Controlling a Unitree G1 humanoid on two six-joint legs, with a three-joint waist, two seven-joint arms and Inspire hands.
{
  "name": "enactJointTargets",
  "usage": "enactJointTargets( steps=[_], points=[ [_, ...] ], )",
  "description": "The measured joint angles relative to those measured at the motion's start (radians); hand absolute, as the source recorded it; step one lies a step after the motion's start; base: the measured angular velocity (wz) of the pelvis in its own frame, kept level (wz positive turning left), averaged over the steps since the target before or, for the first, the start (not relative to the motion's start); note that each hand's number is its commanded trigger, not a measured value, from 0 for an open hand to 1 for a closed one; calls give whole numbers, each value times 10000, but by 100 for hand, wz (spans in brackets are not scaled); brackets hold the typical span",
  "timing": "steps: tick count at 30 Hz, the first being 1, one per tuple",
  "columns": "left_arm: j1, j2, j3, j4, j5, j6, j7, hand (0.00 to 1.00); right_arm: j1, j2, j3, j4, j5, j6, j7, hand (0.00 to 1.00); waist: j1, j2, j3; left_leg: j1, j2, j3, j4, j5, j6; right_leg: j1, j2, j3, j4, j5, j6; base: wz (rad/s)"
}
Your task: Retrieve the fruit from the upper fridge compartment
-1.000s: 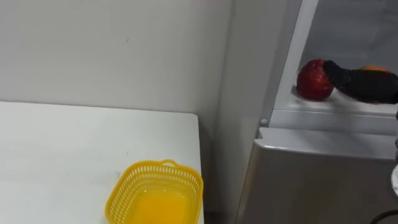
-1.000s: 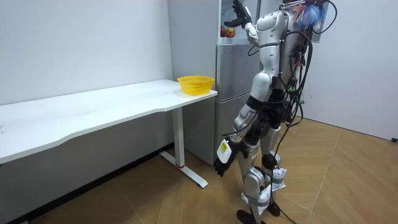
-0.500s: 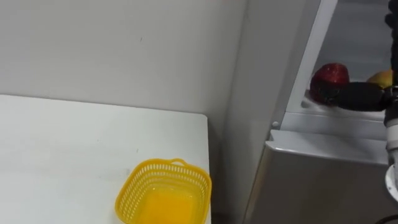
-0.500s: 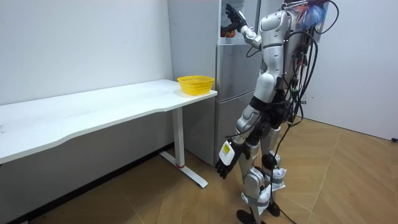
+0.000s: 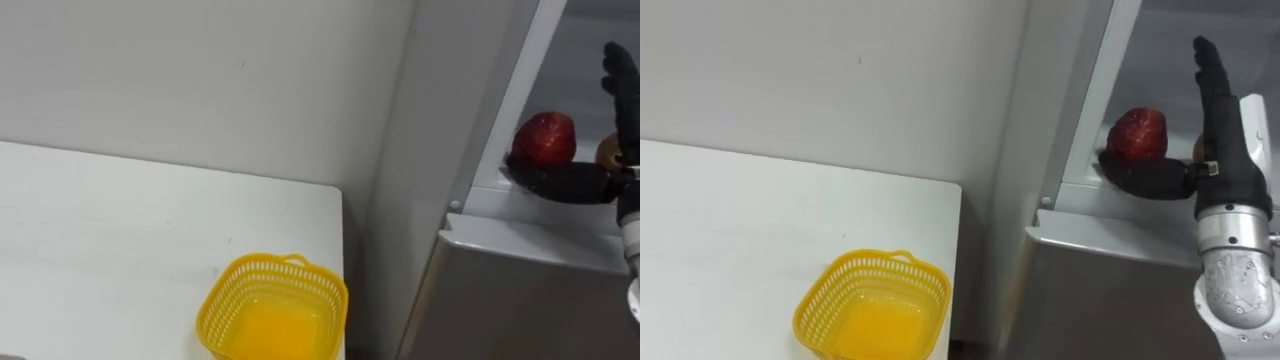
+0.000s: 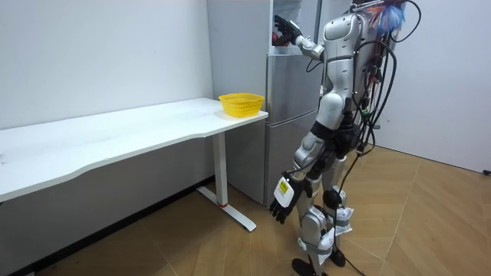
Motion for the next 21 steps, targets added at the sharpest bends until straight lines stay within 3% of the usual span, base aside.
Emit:
enactJointTargets(
  steps=[11, 21],
  points=[
    [33, 46, 18, -12, -1, 119, -242, 0, -73, -15, -3, 358, 483, 102, 770, 0, -10, 1, 5, 121, -2, 9, -3, 11, 7, 101, -11, 3, 3, 0, -1, 0],
    [40, 86, -2, -3, -1, 423, -593, 0, -115, -479, 154, 622, 1693, 388, 2023, 0, 5, 0, 1, 154, 3, 39, -7, 17, 5, 116, -5, -14, 8, 12, -17, 0]
  ],
)
